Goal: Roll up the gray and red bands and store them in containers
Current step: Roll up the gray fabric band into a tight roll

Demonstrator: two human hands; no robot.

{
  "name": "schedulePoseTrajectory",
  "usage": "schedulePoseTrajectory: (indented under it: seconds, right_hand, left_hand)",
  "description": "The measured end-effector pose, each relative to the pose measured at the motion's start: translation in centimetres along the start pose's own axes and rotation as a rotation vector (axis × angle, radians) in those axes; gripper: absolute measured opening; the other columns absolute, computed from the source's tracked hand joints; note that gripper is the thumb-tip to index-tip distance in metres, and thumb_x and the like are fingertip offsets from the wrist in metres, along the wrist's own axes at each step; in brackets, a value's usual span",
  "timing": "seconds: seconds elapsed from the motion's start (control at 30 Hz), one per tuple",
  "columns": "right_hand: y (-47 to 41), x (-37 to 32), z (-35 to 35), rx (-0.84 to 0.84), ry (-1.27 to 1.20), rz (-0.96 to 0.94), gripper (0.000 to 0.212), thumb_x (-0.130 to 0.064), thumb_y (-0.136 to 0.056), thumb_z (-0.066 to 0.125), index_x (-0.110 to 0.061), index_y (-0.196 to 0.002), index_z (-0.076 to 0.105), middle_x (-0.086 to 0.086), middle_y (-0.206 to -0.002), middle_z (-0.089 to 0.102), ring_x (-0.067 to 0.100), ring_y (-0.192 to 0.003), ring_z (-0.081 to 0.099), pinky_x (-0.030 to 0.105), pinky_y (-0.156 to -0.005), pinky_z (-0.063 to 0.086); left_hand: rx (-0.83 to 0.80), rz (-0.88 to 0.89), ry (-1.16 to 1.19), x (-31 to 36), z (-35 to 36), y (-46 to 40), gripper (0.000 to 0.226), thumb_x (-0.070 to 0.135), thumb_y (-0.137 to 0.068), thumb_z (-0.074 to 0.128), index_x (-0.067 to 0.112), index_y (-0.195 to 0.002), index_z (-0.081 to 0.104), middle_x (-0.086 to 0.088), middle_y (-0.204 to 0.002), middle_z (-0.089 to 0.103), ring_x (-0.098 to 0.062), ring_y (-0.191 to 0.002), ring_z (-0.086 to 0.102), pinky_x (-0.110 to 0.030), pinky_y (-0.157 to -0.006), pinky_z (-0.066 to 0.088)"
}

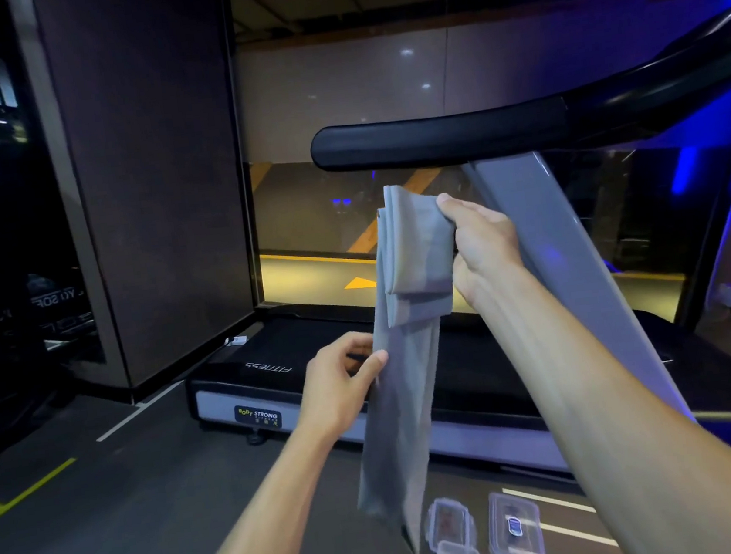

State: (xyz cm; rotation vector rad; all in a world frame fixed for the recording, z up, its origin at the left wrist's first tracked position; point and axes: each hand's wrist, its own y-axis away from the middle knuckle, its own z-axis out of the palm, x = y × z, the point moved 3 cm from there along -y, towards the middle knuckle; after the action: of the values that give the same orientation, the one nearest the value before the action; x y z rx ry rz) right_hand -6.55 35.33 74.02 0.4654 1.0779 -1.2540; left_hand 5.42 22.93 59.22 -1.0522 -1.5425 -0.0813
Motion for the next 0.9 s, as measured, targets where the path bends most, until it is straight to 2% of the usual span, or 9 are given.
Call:
schedulePoseTrajectory:
  seconds: [0.13,0.23,0.3,0.37,0.43,0.53,0.7,0.83,0.9]
  right_hand:
    - [-0.2,-0.2,0.5,0.009,0.012,0.001,0.009,-0.012,-0.091,0.076,-0.011,-0.083,0.071,0.000,-0.081,0.071,0.012,-0.070,0.066,0.029,-0.071,0.060]
    - [-0.2,0.0,0.8,0.008,0.013,0.001,0.011,-0.012,-0.092,0.075,-0.012,-0.081,0.071,0.000,-0.081,0.071,0.014,-0.073,0.066,0.031,-0.073,0.060]
    - [-0.1,0.2,1.0,0.006,0.009,0.019,0.011,-0.012,-0.092,0.075,-0.013,-0.082,0.071,0.000,-0.082,0.070,0.013,-0.073,0.066,0.031,-0.074,0.060]
    - [0.1,0.3,1.3,0.003,0.011,0.035,0.007,-0.014,-0.092,0.075,-0.013,-0.086,0.071,0.000,-0.084,0.071,0.014,-0.075,0.066,0.033,-0.076,0.060]
    - [0.2,0.4,1.5,-0.007,0.014,0.048,0.006,-0.016,-0.091,0.076,-0.013,-0.088,0.072,0.001,-0.088,0.072,0.016,-0.079,0.068,0.033,-0.073,0.060]
    - [0.2,0.1,1.5,-0.019,0.012,0.050,0.006,-0.017,-0.092,0.076,-0.014,-0.088,0.072,0.001,-0.088,0.073,0.016,-0.081,0.069,0.031,-0.070,0.061]
    - [0.2,-0.4,1.4,-0.036,0.000,0.066,0.011,-0.018,-0.090,0.078,-0.014,-0.084,0.069,0.005,-0.091,0.072,0.022,-0.089,0.069,0.043,-0.087,0.061]
    - [0.2,-0.7,1.1,-0.044,-0.007,0.091,0.011,-0.019,-0.089,0.079,-0.014,-0.089,0.070,0.009,-0.099,0.075,0.026,-0.097,0.072,0.047,-0.091,0.060]
    - [0.2,-0.8,1.1,-0.045,-0.009,0.096,0.011,-0.019,-0.089,0.079,-0.012,-0.090,0.070,0.010,-0.100,0.075,0.027,-0.097,0.072,0.049,-0.091,0.060]
  left_hand:
    - [0.186,0.002,-0.035,0.5,-0.1,1.4,0.014,0.024,-0.090,0.074,0.025,-0.078,0.069,0.012,-0.071,0.070,-0.004,-0.066,0.064,-0.020,-0.061,0.051]
    - [0.366,0.027,-0.081,1.2,-0.4,3.4,0.020,0.029,-0.089,0.074,0.027,-0.072,0.063,0.012,-0.068,0.066,-0.005,-0.070,0.061,-0.020,-0.063,0.048]
    - [0.303,0.033,0.039,1.5,0.0,3.9,0.019,0.025,-0.090,0.074,0.023,-0.074,0.064,0.009,-0.069,0.066,-0.006,-0.070,0.061,-0.019,-0.064,0.046]
    - [0.090,-0.005,0.265,1.7,1.2,3.9,0.018,0.019,-0.094,0.071,0.012,-0.079,0.064,0.003,-0.070,0.065,-0.010,-0.067,0.058,-0.025,-0.066,0.045]
    - [-0.007,-0.048,0.313,1.3,2.1,4.0,0.021,0.022,-0.097,0.067,0.010,-0.082,0.060,-0.001,-0.071,0.059,-0.012,-0.069,0.053,-0.032,-0.067,0.041]
    - [-0.004,-0.075,0.371,1.0,2.6,4.2,0.024,0.032,-0.101,0.061,0.012,-0.089,0.058,-0.014,-0.075,0.059,-0.018,-0.071,0.049,-0.035,-0.066,0.038]
    - [-0.087,-0.041,0.433,1.7,3.5,4.1,0.039,0.044,-0.097,0.059,0.004,-0.094,0.060,-0.022,-0.084,0.062,-0.022,-0.079,0.050,-0.038,-0.073,0.040]
    - [-0.010,-0.041,0.371,0.9,4.3,3.5,0.051,0.049,-0.095,0.058,0.002,-0.078,0.046,-0.009,-0.070,0.047,-0.019,-0.069,0.038,-0.037,-0.067,0.034]
    - [0.082,-0.047,0.271,0.8,4.3,3.2,0.046,0.039,-0.098,0.057,0.008,-0.071,0.038,0.000,-0.062,0.036,-0.016,-0.064,0.030,-0.034,-0.061,0.027]
